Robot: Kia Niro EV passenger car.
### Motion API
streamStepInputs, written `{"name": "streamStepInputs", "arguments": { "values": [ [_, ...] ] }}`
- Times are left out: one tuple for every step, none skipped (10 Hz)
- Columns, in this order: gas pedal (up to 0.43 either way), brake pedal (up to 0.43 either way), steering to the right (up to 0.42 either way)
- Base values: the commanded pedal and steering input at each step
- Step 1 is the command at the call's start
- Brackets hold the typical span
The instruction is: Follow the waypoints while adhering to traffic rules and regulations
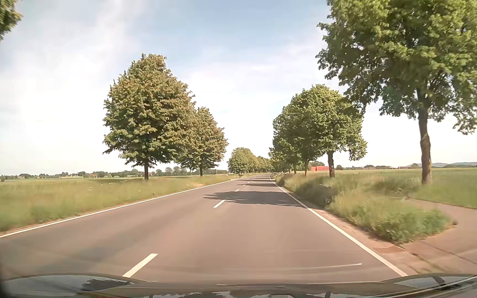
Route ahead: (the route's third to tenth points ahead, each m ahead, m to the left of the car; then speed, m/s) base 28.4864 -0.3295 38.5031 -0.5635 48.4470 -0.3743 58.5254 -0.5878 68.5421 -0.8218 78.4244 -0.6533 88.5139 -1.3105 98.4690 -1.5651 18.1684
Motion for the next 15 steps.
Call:
{"name": "streamStepInputs", "arguments": {
  "values": [
    [0.15, 0.0, 0.0],
    [0.15, 0.0, 0.0],
    [0.15, 0.0, 0.0],
    [0.15, 0.0, 0.0],
    [0.15, 0.0, 0.0],
    [0.15, 0.0, 0.0],
    [0.15, 0.0, 0.0],
    [0.15, 0.0, 0.0],
    [0.15, 0.0, 0.0],
    [0.15, 0.0, 0.0],
    [0.15, 0.0, 0.0],
    [0.15, 0.0, 0.0],
    [0.15, 0.0, 0.0],
    [0.15, 0.0, 0.0],
    [0.15, 0.0, 0.0]
  ]
}}
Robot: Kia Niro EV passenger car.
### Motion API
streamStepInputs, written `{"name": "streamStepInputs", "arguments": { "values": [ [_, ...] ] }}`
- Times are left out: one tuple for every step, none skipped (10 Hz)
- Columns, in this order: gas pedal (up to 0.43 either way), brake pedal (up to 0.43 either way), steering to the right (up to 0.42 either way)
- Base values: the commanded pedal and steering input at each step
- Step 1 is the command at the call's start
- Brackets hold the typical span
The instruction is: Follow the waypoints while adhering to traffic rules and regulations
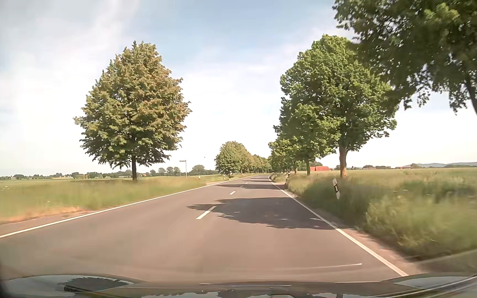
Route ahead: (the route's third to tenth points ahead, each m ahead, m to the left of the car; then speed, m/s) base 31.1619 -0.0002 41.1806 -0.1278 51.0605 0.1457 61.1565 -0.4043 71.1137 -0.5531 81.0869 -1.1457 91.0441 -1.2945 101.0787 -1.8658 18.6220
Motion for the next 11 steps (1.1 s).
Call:
{"name": "streamStepInputs", "arguments": {
  "values": [
    [0.15, 0.0, 0.0],
    [0.15, 0.0, 0.0],
    [0.15, 0.0, 0.0],
    [0.15, 0.0, 0.0],
    [0.15, 0.0, 0.0],
    [0.15, 0.0, 0.0],
    [0.15, 0.0, 0.0],
    [0.15, 0.0, 0.0],
    [0.15, 0.0, 0.0],
    [0.15, 0.0, 0.0],
    [0.15, 0.0, 0.0]
  ]
}}
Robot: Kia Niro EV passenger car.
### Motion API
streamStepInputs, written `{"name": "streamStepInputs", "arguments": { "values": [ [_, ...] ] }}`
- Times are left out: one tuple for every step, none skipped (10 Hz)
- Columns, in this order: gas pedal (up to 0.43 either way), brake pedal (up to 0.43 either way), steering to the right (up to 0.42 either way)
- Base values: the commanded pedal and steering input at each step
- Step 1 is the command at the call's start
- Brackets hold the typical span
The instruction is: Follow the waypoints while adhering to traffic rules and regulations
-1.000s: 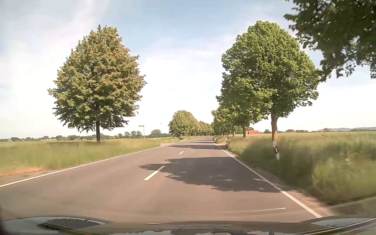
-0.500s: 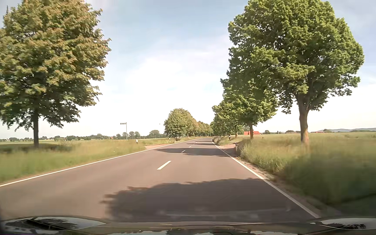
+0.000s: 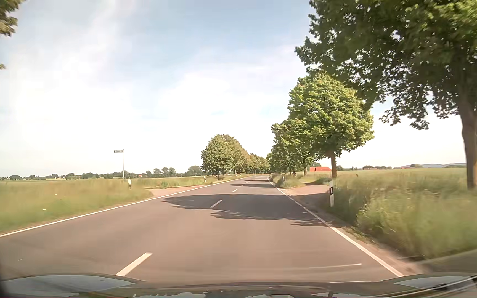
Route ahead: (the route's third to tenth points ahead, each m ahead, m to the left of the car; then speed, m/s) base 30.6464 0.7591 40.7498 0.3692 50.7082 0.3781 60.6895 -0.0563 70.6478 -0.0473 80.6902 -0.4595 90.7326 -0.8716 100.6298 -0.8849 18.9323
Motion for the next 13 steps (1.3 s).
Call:
{"name": "streamStepInputs", "arguments": {
  "values": [
    [0.15, 0.0, 0.0],
    [0.15, 0.0, 0.0],
    [0.15, 0.0, 0.0],
    [0.15, 0.0, 0.0],
    [0.15, 0.0, 0.0],
    [0.15, 0.0, -0.001],
    [0.15, 0.0, 0.0],
    [0.15, 0.0, -0.001],
    [0.15, 0.0, -0.001],
    [0.15, 0.0, -0.001],
    [0.15, 0.0, -0.001],
    [0.15, 0.0, -0.001],
    [0.15, 0.0, -0.001]
  ]
}}
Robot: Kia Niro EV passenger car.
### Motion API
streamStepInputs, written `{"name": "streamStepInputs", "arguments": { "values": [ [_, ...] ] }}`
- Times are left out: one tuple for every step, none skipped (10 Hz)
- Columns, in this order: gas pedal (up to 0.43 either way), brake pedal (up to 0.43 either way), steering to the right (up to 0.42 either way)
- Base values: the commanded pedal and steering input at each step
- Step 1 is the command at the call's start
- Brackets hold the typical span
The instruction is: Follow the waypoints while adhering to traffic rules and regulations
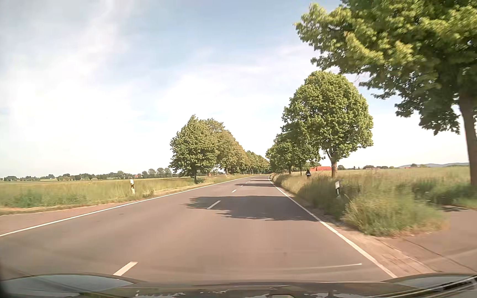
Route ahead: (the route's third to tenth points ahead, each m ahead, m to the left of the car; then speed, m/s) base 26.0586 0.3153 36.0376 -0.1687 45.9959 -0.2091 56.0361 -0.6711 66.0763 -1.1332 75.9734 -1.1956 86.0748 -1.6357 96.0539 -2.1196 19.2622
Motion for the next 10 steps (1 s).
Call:
{"name": "streamStepInputs", "arguments": {
  "values": [
    [0.15, 0.0, -0.001],
    [0.15, 0.0, -0.001],
    [0.15, 0.0, -0.001],
    [0.15, 0.0, -0.001],
    [0.157, 0.0, -0.001],
    [0.157, 0.0, -0.003],
    [0.157, 0.0, -0.004],
    [0.157, 0.0, -0.004],
    [0.157, 0.0, -0.003],
    [0.157, 0.0, -0.002]
  ]
}}
